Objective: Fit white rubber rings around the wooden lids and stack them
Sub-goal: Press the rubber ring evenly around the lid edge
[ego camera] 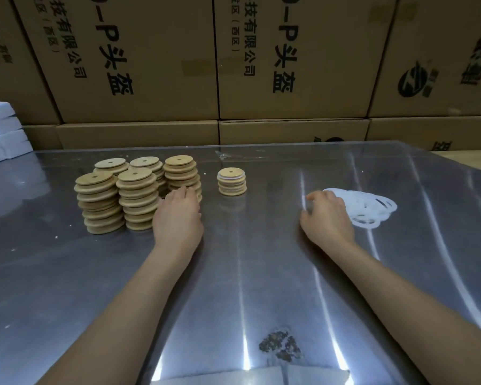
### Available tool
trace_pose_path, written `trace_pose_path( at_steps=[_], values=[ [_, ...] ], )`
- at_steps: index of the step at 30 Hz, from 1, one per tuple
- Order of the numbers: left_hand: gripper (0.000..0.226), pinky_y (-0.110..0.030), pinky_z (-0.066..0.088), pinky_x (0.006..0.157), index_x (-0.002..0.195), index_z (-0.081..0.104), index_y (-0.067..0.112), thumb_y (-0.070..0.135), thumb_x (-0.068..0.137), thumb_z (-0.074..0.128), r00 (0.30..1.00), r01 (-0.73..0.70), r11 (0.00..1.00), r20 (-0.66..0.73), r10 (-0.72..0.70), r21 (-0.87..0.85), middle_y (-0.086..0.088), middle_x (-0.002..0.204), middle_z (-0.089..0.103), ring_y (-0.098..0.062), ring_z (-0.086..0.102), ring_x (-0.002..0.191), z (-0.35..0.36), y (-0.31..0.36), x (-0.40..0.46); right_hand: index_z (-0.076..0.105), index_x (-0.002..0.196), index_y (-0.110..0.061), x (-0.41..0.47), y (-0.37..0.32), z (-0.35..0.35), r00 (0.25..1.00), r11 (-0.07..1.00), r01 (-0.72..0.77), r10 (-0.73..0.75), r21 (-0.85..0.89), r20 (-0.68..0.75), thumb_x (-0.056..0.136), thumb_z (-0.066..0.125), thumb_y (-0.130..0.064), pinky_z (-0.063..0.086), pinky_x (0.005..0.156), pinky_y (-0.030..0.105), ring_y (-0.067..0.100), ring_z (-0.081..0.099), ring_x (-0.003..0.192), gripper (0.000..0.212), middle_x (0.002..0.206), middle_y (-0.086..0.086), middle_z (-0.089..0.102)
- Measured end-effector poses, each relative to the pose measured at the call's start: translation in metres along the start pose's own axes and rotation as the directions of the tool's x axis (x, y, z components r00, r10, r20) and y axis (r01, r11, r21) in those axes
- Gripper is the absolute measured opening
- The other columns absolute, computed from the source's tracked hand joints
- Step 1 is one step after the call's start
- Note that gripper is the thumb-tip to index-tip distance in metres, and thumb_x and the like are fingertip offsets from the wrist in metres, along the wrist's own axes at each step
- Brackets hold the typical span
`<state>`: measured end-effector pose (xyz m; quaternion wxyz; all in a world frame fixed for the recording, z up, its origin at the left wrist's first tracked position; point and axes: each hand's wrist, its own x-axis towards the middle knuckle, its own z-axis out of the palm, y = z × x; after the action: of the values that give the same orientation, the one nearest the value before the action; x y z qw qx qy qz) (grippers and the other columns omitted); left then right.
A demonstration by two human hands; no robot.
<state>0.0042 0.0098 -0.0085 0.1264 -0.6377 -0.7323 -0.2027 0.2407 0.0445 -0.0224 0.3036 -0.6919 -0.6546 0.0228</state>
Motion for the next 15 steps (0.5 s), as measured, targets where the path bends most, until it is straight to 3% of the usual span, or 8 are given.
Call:
trace_pose_path(
  at_steps=[4, 8, 12, 15],
  values=[
    [0.029, -0.037, 0.041, 0.080, 0.115, 0.057, 0.010, 0.015, 0.087, 0.062, 1.000, -0.003, 1.000, -0.029, 0.003, -0.016, -0.006, 0.122, 0.058, -0.030, 0.053, 0.111, -0.003, -0.001, 0.000, 0.049, 0.120, -0.002, 0.005, 0.010, -0.009, 0.991, 0.971, -0.137, 0.135, -0.198, -0.021, 0.091, 0.047, -0.010, 0.037, 0.084, 0.040, 0.035, 0.039, 0.118, 0.030, 0.127, 0.017, 0.047],
    [0.016, -0.037, 0.042, 0.069, 0.102, 0.060, 0.011, 0.016, 0.088, 0.062, 0.998, -0.021, 1.000, -0.062, 0.020, -0.021, -0.005, 0.112, 0.062, -0.031, 0.056, 0.103, -0.004, 0.000, 0.000, 0.052, 0.117, -0.003, 0.011, 0.018, -0.011, 0.987, 0.962, -0.157, 0.160, -0.224, -0.006, 0.090, 0.051, -0.009, 0.035, 0.081, 0.037, 0.035, 0.046, 0.113, 0.027, 0.120, 0.017, 0.053],
    [0.012, -0.037, 0.043, 0.065, 0.097, 0.062, 0.010, 0.018, 0.090, 0.057, 0.989, -0.076, 0.996, -0.129, 0.069, -0.052, -0.006, 0.104, 0.065, -0.032, 0.057, 0.098, -0.004, 0.002, 0.000, 0.057, 0.088, -0.010, 0.015, 0.020, -0.011, 0.988, 0.968, -0.155, 0.149, -0.198, -0.043, 0.088, 0.049, -0.004, 0.031, 0.072, 0.032, 0.034, 0.055, 0.098, 0.011, 0.099, 0.015, 0.063],
    [0.021, -0.041, 0.049, 0.069, 0.107, 0.067, 0.010, 0.018, 0.092, 0.055, 0.966, -0.160, 0.974, -0.227, 0.121, -0.162, -0.007, 0.107, 0.068, -0.033, 0.061, 0.099, -0.007, 0.006, -0.002, 0.052, 0.070, -0.013, 0.016, 0.020, -0.011, 0.984, 0.972, -0.176, 0.169, -0.154, -0.053, 0.087, 0.047, -0.001, 0.030, 0.070, 0.031, 0.031, 0.054, 0.084, 0.022, 0.076, 0.007, 0.054]
  ],
)
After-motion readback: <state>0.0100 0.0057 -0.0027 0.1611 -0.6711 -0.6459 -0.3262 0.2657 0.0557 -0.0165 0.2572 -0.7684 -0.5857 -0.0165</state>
